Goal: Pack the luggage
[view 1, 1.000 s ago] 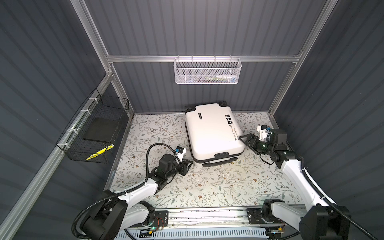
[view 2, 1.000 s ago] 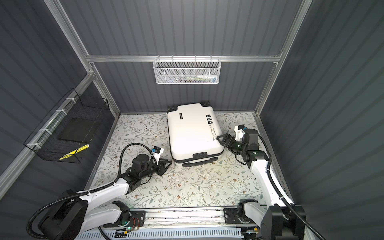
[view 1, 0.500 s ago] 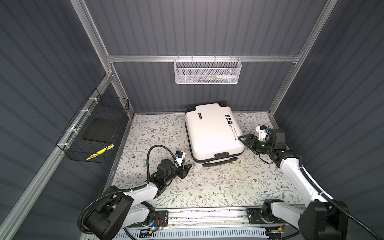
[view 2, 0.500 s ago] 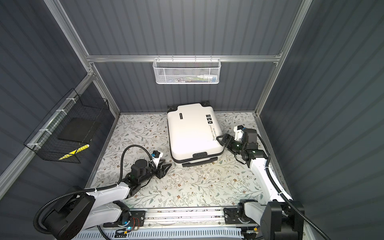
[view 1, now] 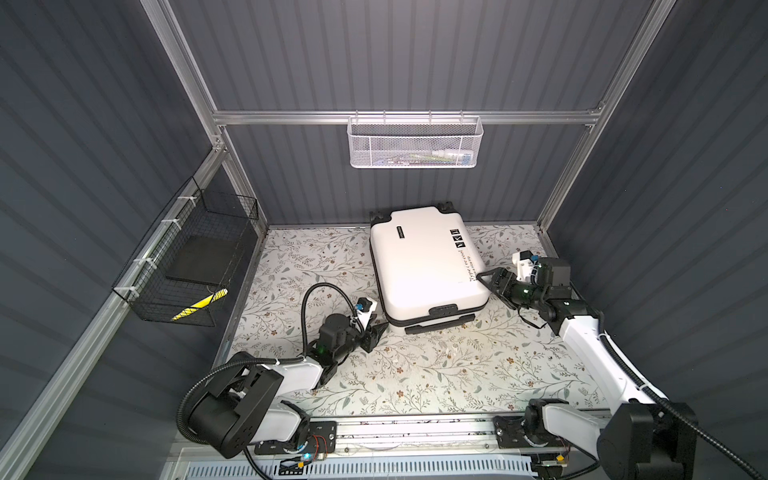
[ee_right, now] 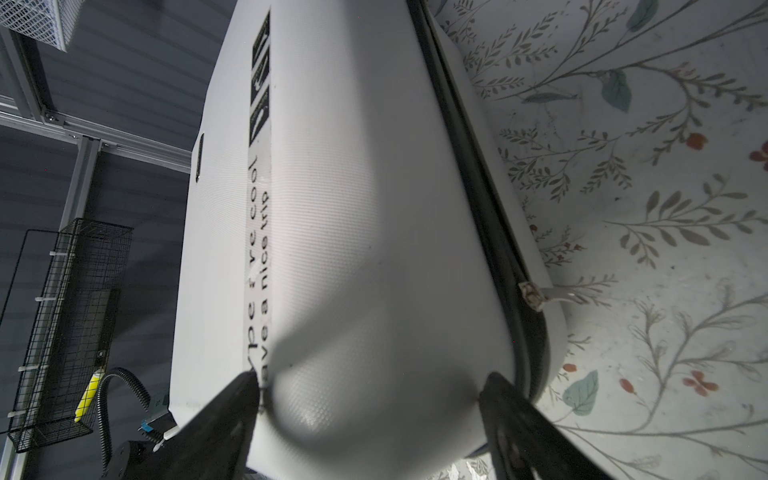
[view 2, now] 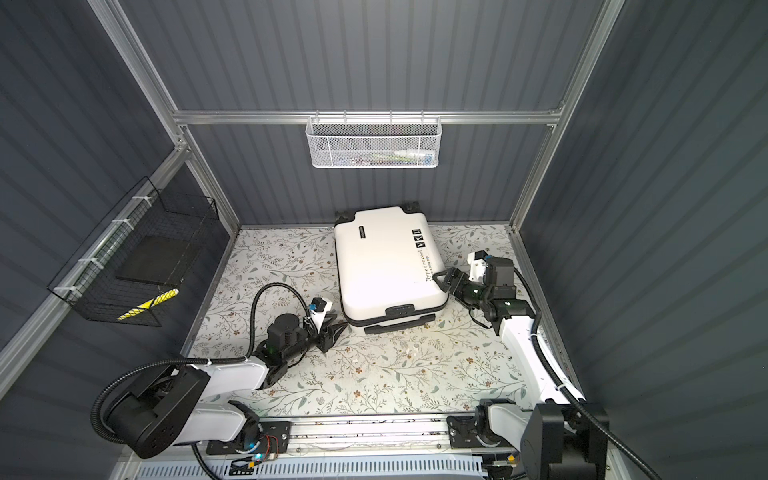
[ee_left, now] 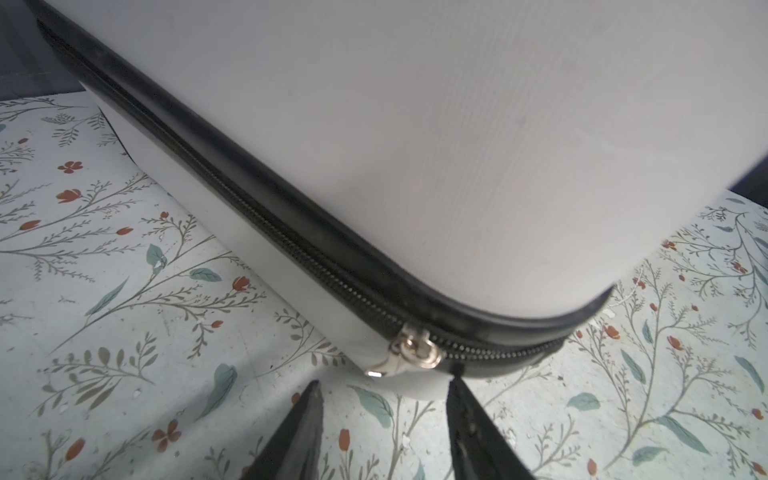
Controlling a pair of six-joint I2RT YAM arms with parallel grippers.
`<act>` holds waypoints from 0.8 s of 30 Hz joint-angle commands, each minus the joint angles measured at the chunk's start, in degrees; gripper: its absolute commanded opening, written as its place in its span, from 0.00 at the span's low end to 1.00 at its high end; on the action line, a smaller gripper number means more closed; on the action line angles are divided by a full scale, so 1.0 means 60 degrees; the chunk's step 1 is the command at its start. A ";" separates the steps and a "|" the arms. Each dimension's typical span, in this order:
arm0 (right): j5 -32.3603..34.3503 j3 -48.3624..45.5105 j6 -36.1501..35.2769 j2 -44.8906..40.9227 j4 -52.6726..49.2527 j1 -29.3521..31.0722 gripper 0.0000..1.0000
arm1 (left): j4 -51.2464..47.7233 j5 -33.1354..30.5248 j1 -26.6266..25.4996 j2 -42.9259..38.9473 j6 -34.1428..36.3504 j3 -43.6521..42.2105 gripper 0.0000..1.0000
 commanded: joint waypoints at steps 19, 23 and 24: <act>-0.0046 -0.0186 -0.0106 0.0066 -0.0121 0.0012 0.84 | 0.0700 0.0947 0.0469 0.0551 0.0090 0.0707 0.26; -0.0060 -0.0173 -0.0092 0.0108 -0.0106 0.0009 0.84 | 0.0615 0.1393 0.0486 0.0506 0.0093 0.0711 0.22; -0.0061 -0.0173 -0.0094 0.0107 -0.0084 0.0010 0.84 | 0.0571 0.1419 0.0489 0.0488 0.0108 0.0718 0.20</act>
